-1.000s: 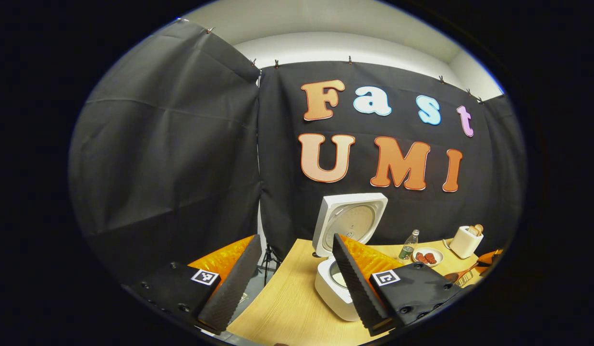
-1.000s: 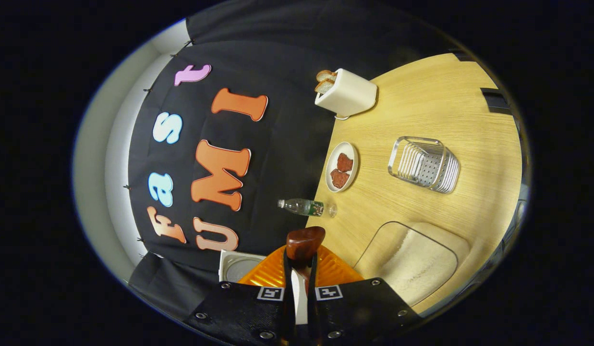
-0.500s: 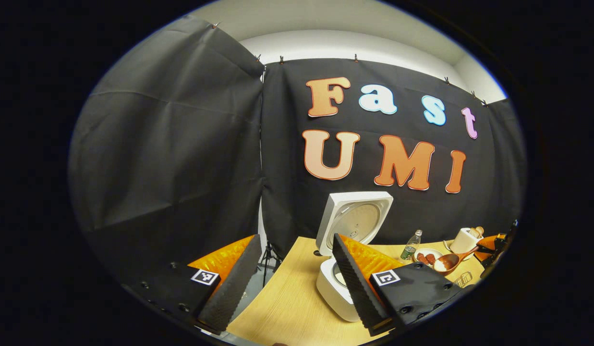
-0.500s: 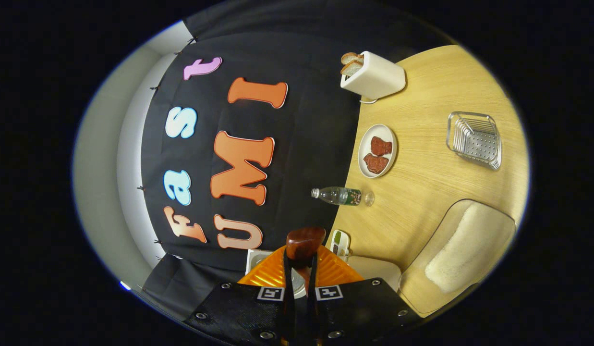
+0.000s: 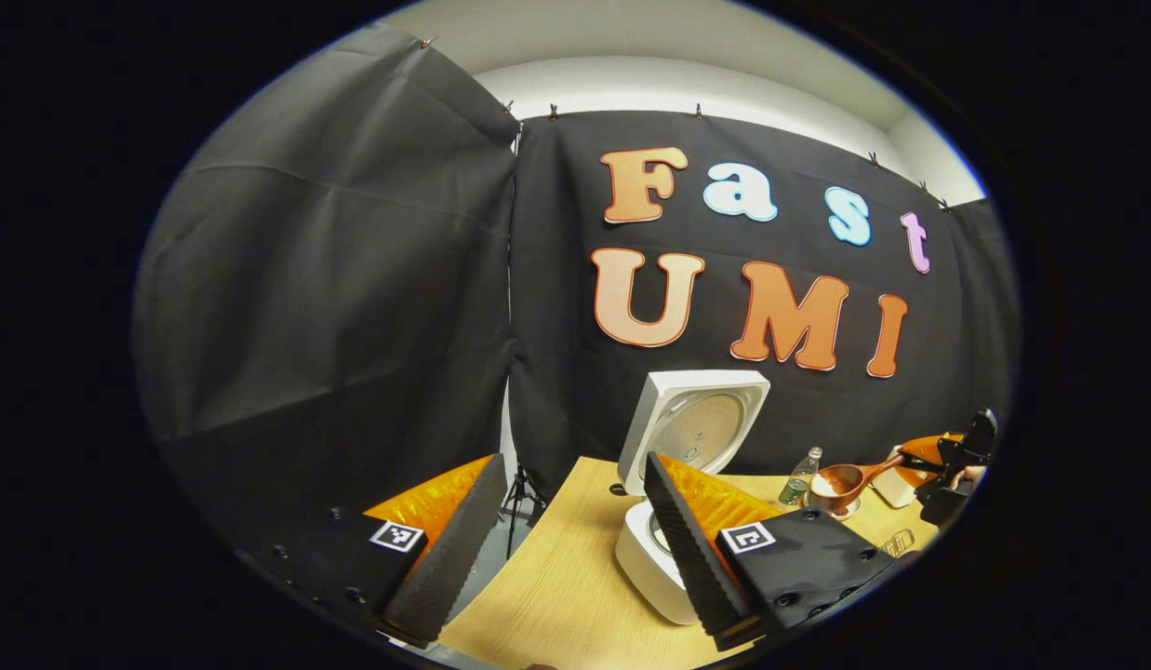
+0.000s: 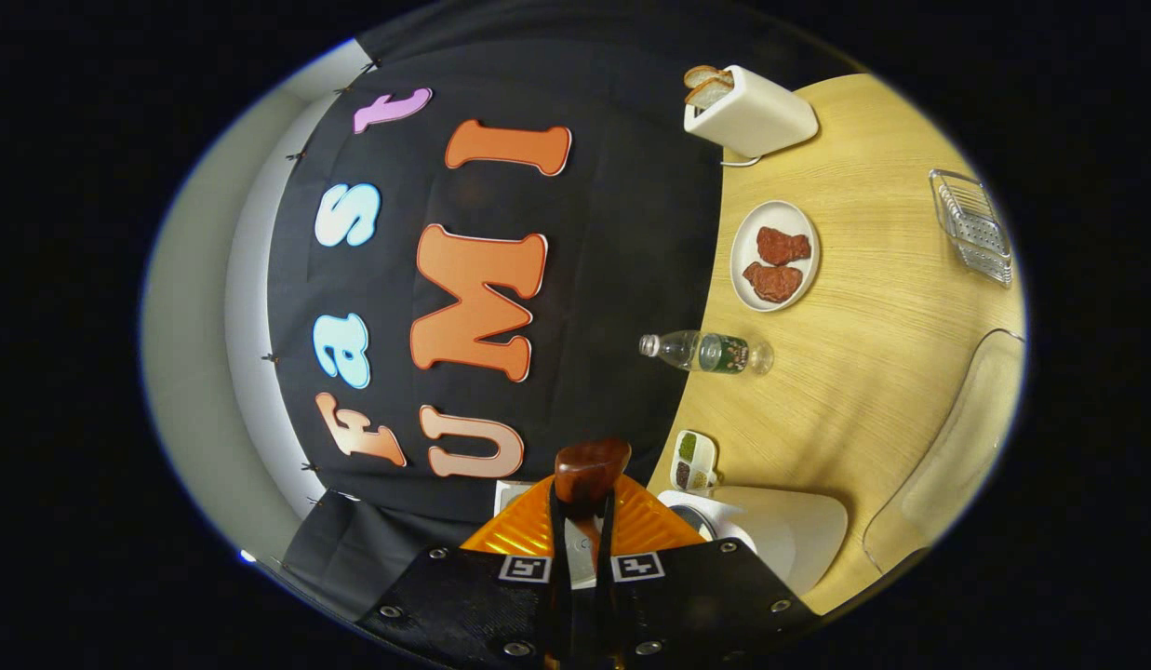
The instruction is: Close the left gripper, press the button to open the rice cooker; take a wooden spoon from the chopstick holder with the right hand, scoop a spoonful of rice and pour it into the rice cooker, then put the wooden spoon back into the chopstick holder.
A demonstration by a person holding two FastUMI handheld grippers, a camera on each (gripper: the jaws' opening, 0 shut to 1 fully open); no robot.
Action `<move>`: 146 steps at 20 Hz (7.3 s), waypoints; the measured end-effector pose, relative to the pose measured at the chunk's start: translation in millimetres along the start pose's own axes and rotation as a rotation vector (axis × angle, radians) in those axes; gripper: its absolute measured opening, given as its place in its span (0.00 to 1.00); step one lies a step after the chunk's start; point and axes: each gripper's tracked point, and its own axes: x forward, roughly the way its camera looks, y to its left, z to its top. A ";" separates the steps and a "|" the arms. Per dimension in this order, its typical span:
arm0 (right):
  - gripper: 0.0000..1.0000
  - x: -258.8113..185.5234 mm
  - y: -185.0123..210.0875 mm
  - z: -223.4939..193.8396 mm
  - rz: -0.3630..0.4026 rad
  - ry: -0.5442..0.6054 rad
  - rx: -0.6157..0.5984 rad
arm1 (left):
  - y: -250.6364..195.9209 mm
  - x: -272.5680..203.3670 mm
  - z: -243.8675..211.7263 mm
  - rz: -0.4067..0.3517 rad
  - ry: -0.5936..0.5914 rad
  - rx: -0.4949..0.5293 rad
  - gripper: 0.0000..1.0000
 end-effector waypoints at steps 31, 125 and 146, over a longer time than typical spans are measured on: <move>0.09 56.2 85.0 -80.9 0.088 0.011 -0.778 | 22.2 10.8 -23.4 0.026 0.033 -0.004 1.00; 0.95 -153.8 -163.9 219.0 -0.464 -0.188 -1.102 | -234.9 192.6 131.2 -0.113 -0.050 0.080 1.00; 0.95 -187.3 -118.0 251.2 -0.461 -0.306 -1.112 | -222.9 317.8 27.7 -0.078 0.279 0.015 1.00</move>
